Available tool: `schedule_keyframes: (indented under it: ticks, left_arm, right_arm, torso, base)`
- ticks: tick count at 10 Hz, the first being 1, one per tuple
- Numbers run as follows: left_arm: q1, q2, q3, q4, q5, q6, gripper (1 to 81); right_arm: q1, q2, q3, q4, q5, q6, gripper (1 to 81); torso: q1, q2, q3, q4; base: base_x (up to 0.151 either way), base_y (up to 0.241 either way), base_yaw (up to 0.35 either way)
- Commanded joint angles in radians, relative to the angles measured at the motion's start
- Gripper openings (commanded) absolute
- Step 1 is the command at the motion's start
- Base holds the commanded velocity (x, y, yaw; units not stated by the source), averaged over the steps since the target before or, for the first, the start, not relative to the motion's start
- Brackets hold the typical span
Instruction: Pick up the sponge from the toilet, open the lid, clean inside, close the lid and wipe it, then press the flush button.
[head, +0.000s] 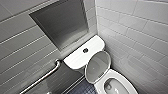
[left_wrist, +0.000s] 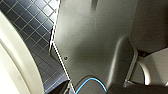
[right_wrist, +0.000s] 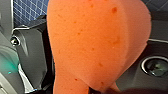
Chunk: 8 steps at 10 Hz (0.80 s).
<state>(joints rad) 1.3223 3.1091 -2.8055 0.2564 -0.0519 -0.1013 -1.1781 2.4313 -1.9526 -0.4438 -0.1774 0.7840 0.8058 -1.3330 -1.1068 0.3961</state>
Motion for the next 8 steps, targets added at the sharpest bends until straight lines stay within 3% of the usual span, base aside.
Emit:
schedule_keyframes:
  ticks: [1, 2, 3, 5, 6, 8]
  left_arm:
    - [0.005, -0.035, 0.032, -0.012, 0.07, 0.005, 81.1]
    - [0.004, -0.042, 0.052, -0.014, 0.07, 0.005, 81.1]
    - [0.002, -0.05, 0.069, -0.016, 0.072, 0.005, 81.1]
    - [-0.005, -0.058, 0.081, -0.019, 0.07, 0.005, 81.1]
    - [-0.011, -0.056, 0.084, -0.019, 0.07, 0.005, 81.1]
    - [-0.022, -0.056, 0.09, -0.019, 0.072, 0.005, 81.1]
  right_arm:
    - [-0.047, 0.039, -0.05, -0.016, 0.009, -0.015, 1.0]
    - [-0.068, 0.05, -0.061, -0.016, 0.015, -0.04, 1.0]
    - [-0.093, 0.059, -0.063, -0.016, 0.016, -0.068, 1.0]
    - [-0.14, 0.09, -0.083, -0.018, 0.022, -0.089, 1.0]
    - [-0.159, 0.102, -0.101, -0.016, 0.047, -0.094, 1.0]
    - [-0.186, 0.114, -0.138, -0.015, 0.09, -0.094, 1.0]
  torso:
    - [0.0, 0.0, 0.0, 0.0]
    - [-0.064, 0.1, 0.0, 0.0]
    - [-0.065, 0.101, 0.0, 0.0]
    - [-0.087, 0.136, 0.0, -0.095]
    - [-0.104, 0.162, 0.021, -0.105]
    - [-0.143, 0.223, 0.043, -0.161]
  base:
    - [0.0, 0.0, 0.0]
    - [0.0, 0.0, 0.0]
    - [0.0, 0.0, 0.0]
    - [0.0, 0.0, 0.0]
    - [0.0, 0.0, 0.0]
    - [0.0, 0.0, 0.0]
